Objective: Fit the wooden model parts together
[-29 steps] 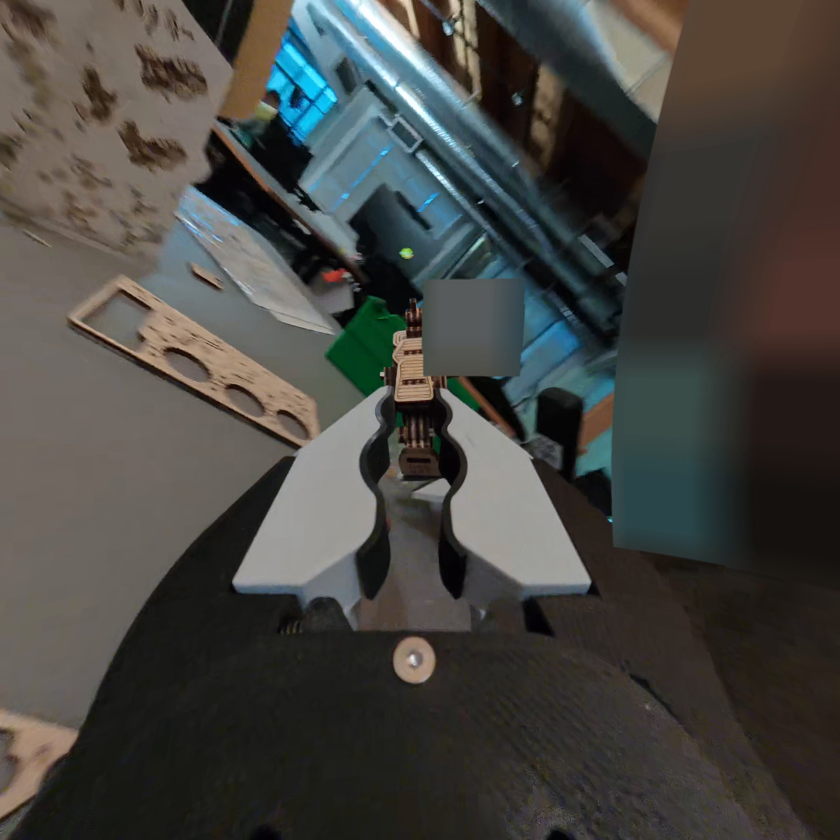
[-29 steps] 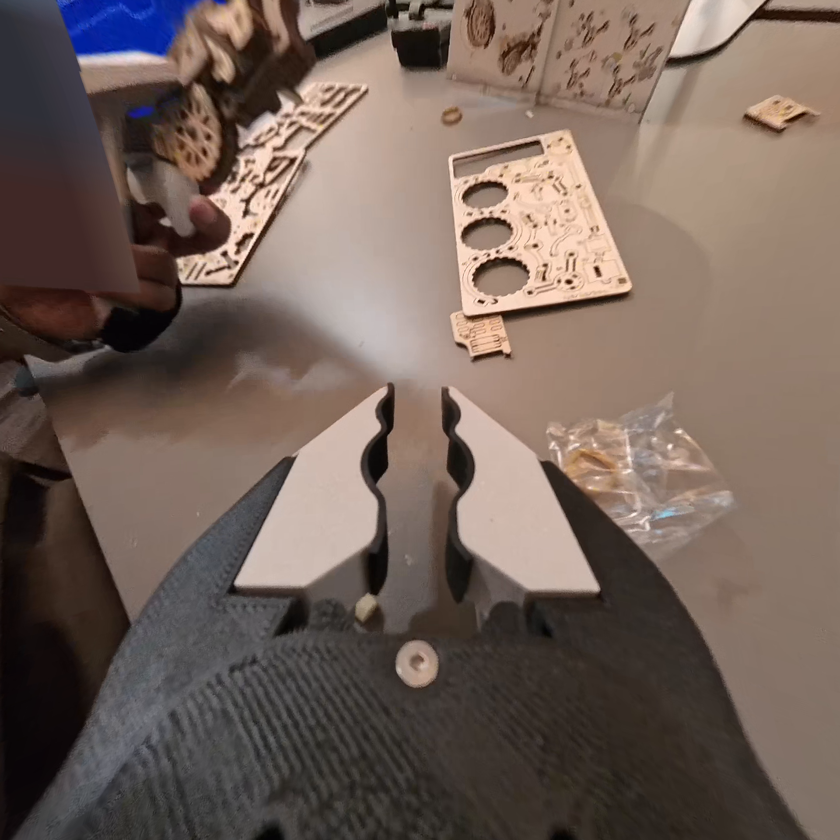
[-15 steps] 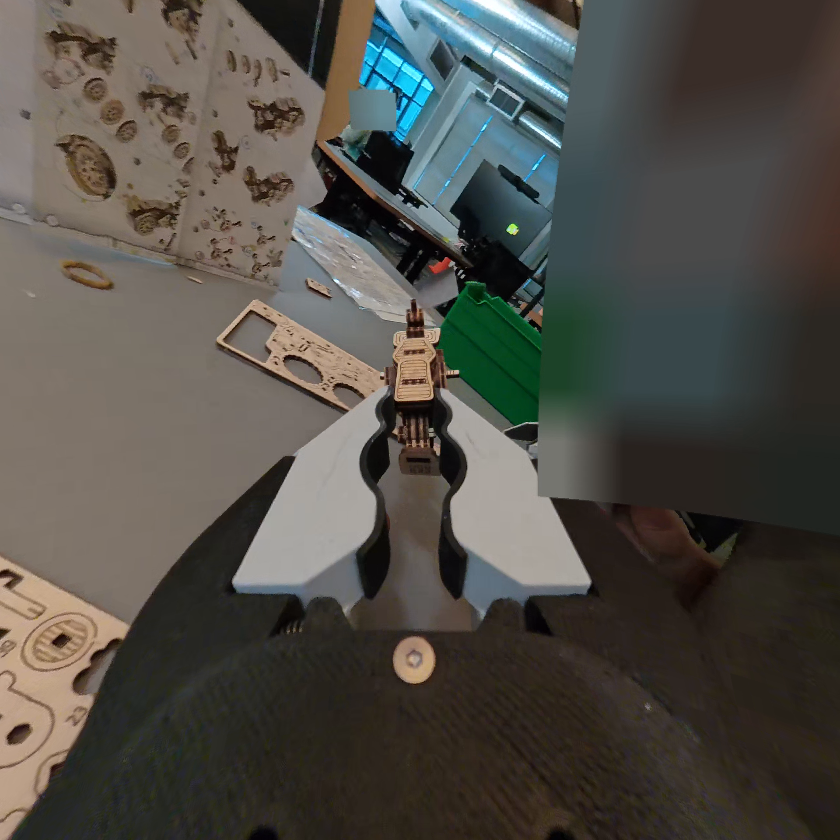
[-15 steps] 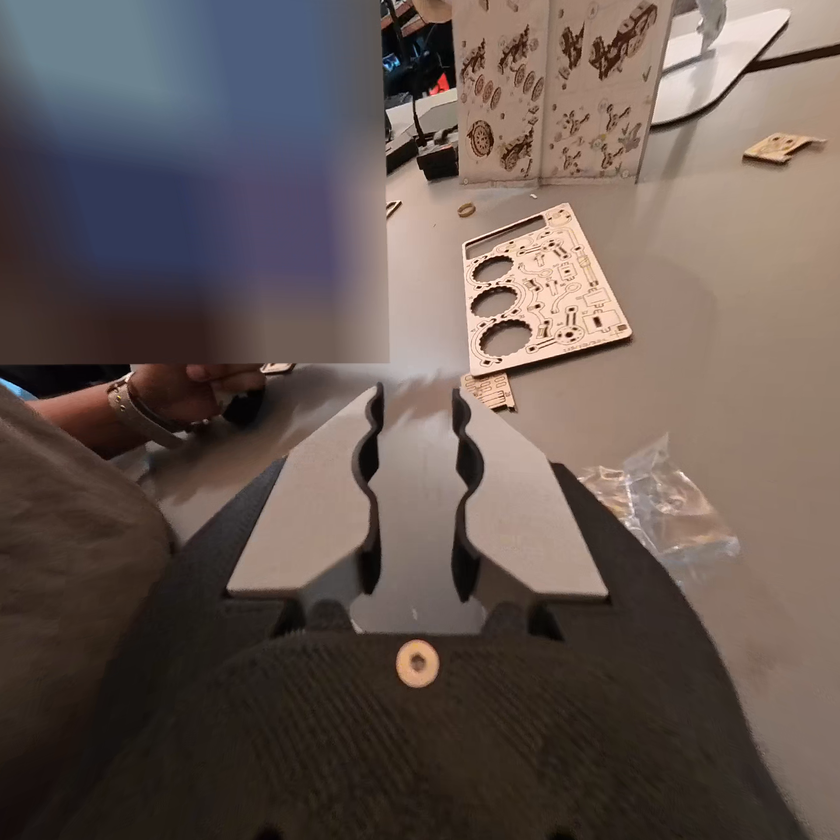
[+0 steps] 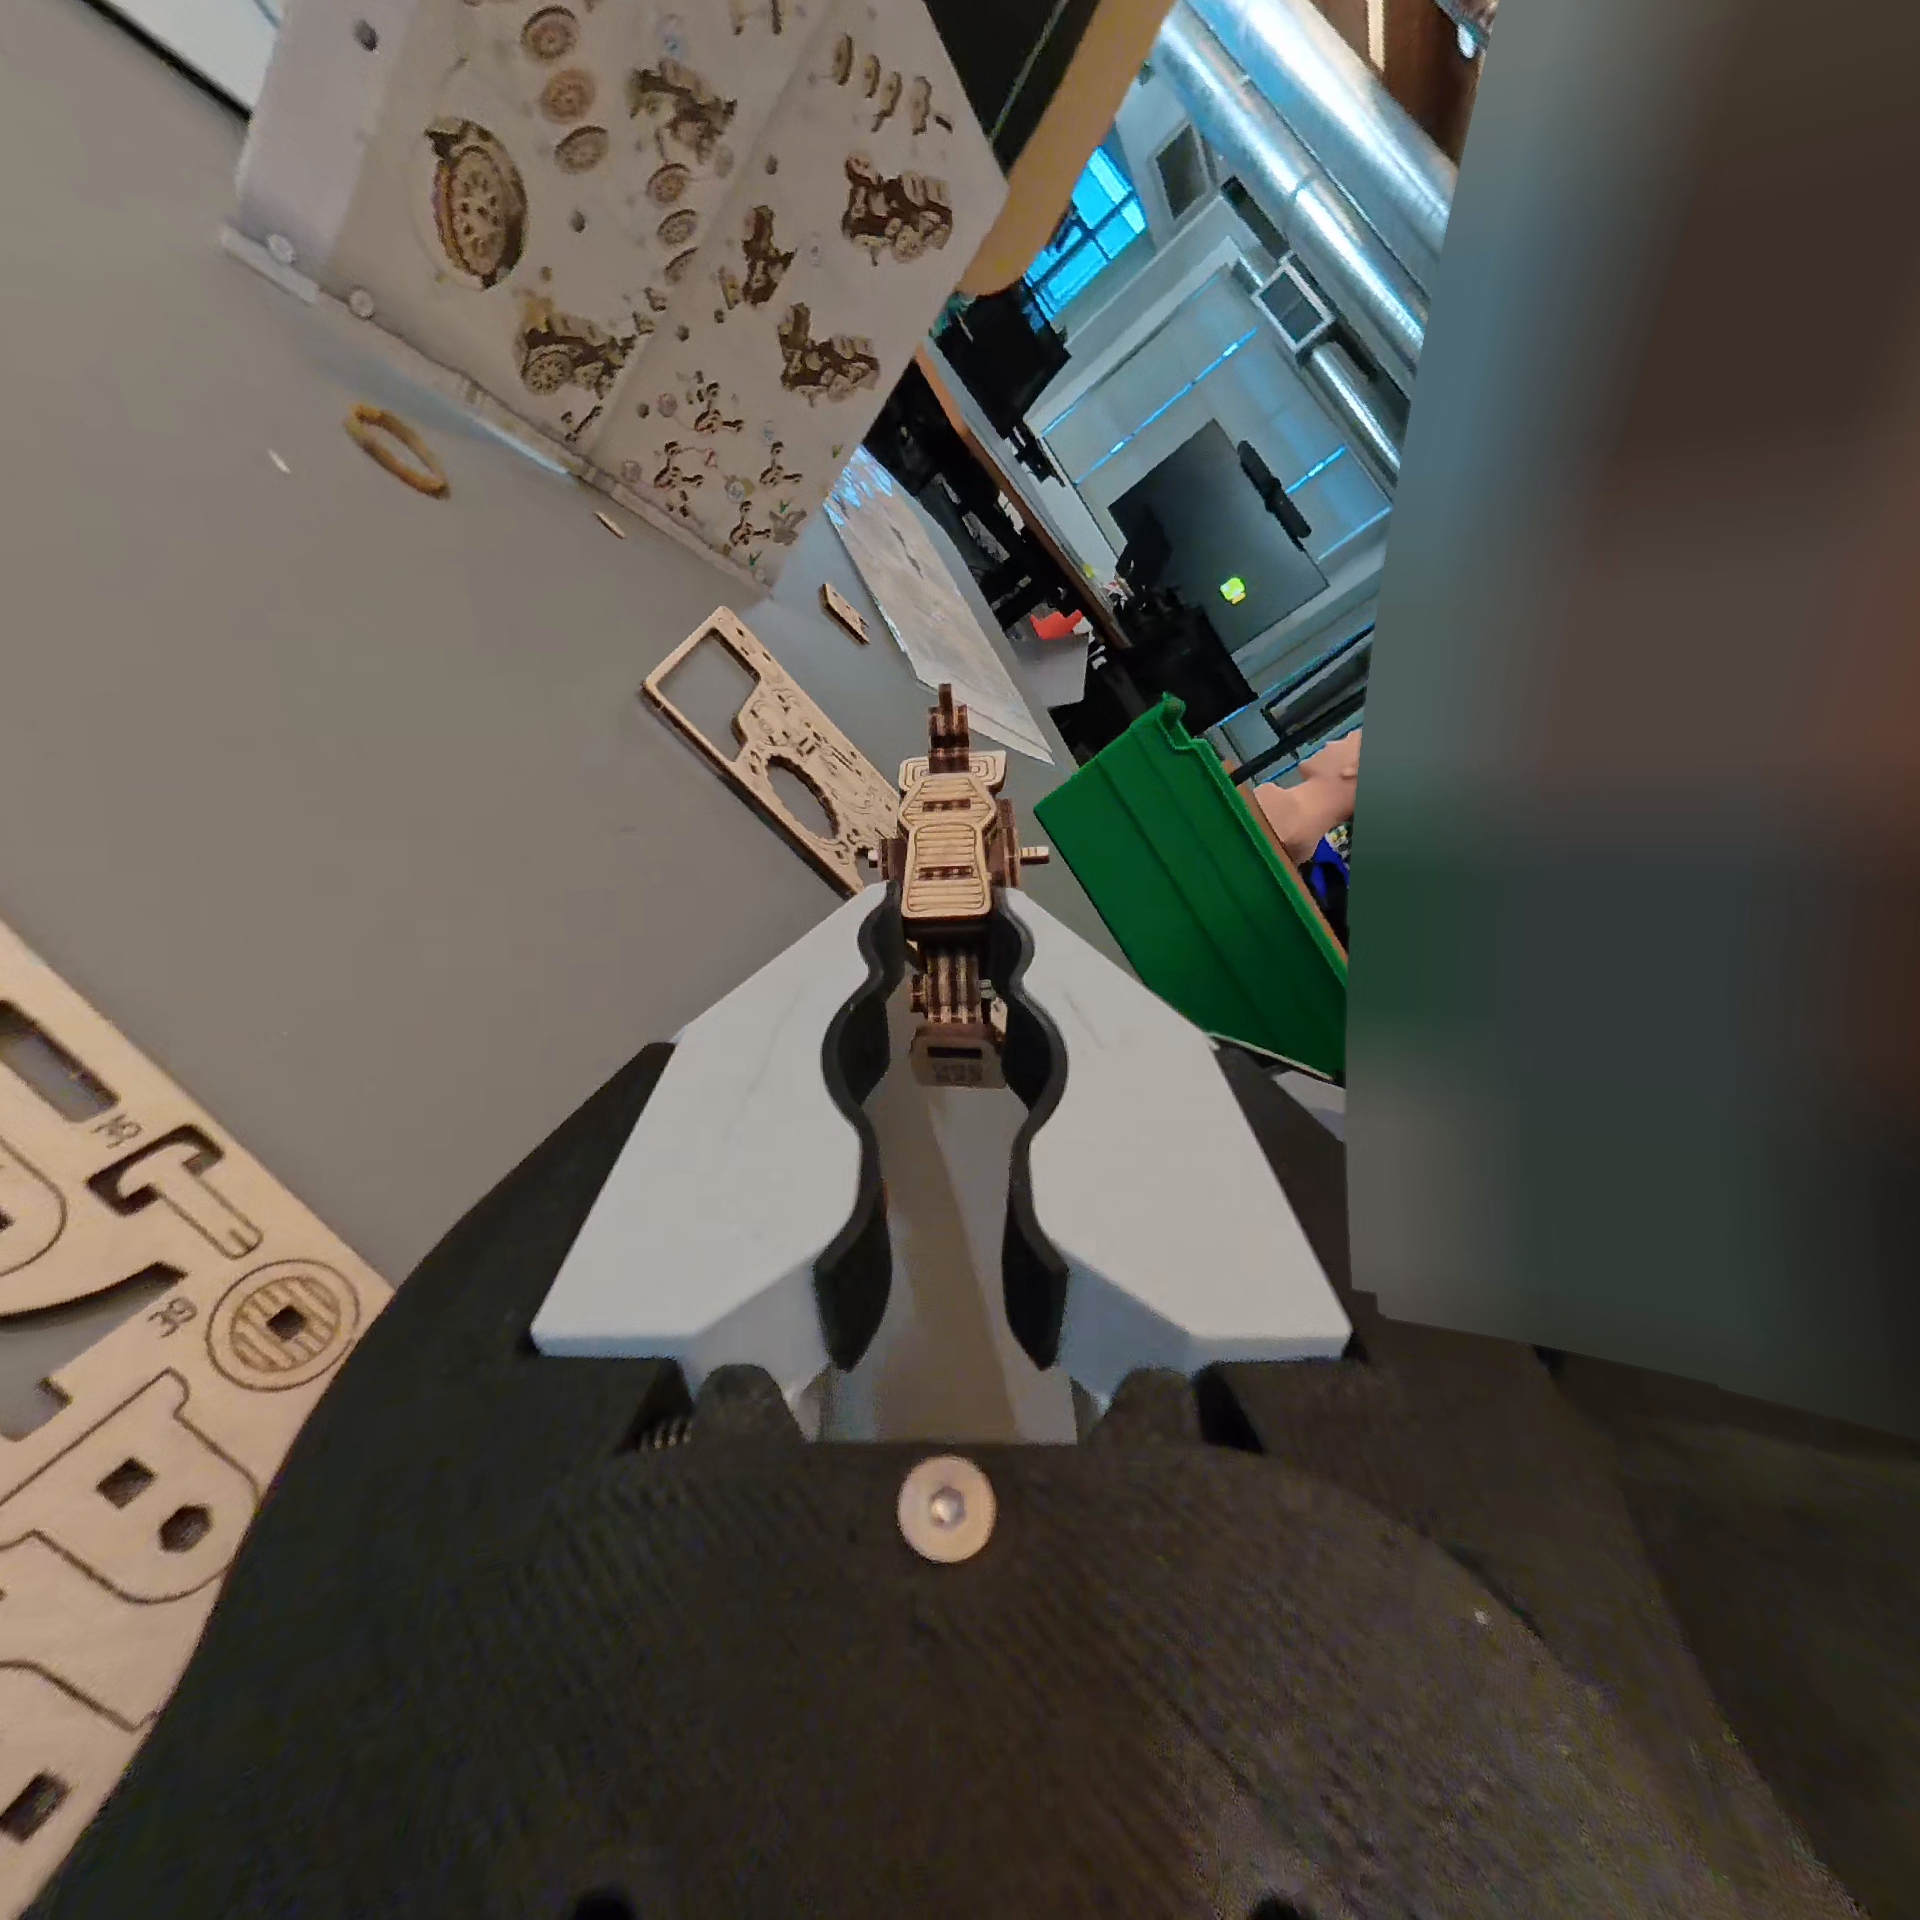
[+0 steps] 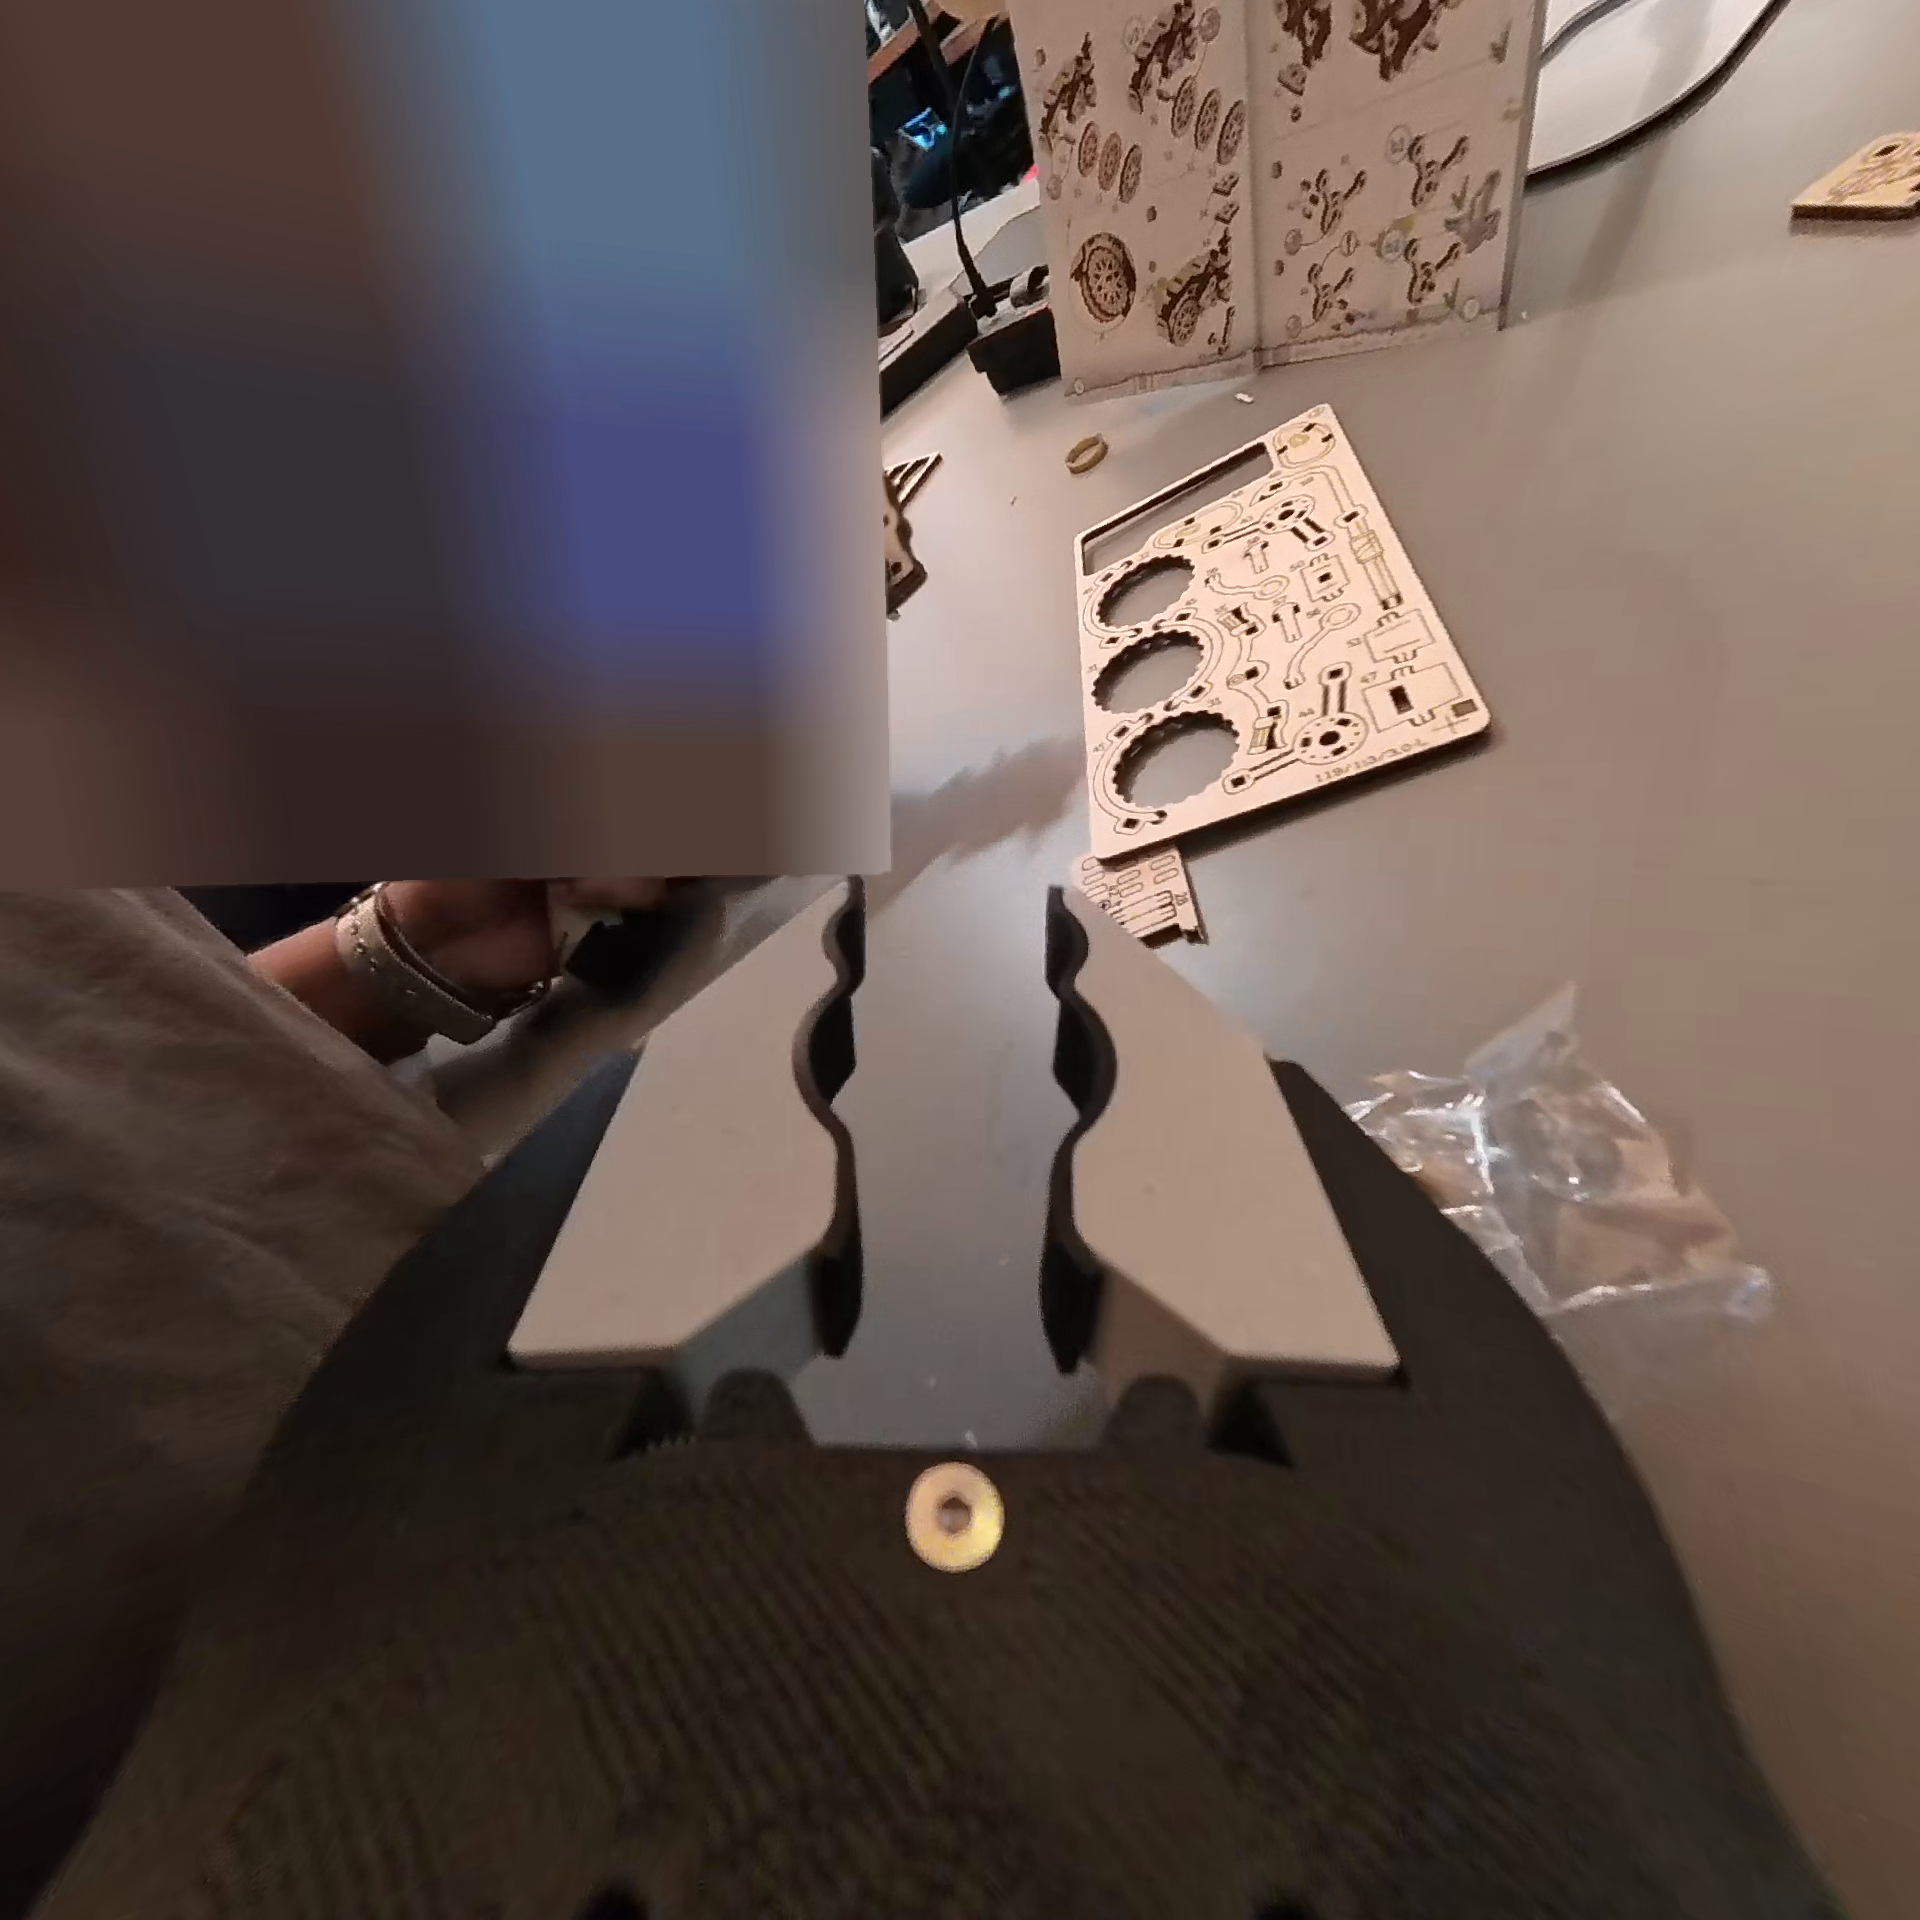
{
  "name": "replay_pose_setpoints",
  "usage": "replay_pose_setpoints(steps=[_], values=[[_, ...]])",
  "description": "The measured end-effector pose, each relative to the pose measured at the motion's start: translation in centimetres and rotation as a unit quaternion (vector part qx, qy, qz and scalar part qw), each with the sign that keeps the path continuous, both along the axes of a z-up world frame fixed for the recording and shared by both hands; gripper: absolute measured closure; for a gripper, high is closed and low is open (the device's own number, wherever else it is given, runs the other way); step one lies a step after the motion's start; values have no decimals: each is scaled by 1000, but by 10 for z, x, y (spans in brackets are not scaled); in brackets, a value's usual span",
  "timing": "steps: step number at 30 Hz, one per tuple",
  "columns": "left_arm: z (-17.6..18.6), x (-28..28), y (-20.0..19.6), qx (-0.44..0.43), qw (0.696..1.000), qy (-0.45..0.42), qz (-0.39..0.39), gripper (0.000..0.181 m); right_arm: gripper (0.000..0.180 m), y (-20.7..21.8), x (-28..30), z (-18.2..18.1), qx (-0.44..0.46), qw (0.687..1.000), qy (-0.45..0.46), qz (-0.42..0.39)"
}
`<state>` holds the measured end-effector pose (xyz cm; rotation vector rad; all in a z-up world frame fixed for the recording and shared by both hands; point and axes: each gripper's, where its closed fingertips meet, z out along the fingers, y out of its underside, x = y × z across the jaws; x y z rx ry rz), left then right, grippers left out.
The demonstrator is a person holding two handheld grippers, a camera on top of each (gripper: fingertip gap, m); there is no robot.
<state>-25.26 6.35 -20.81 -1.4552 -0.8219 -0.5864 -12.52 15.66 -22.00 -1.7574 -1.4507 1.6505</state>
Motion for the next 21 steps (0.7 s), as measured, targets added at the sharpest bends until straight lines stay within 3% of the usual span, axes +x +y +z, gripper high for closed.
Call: replay_pose_setpoints(steps=[1,21], values=[[-1,-2,-1,1,1000,-8,6,169,147,-1,0,-1,4,1000,-2,0],[-5,-6,-3,-3,999,-32,13,169,151,-2,2,-14,-19,999,-46,-5]])
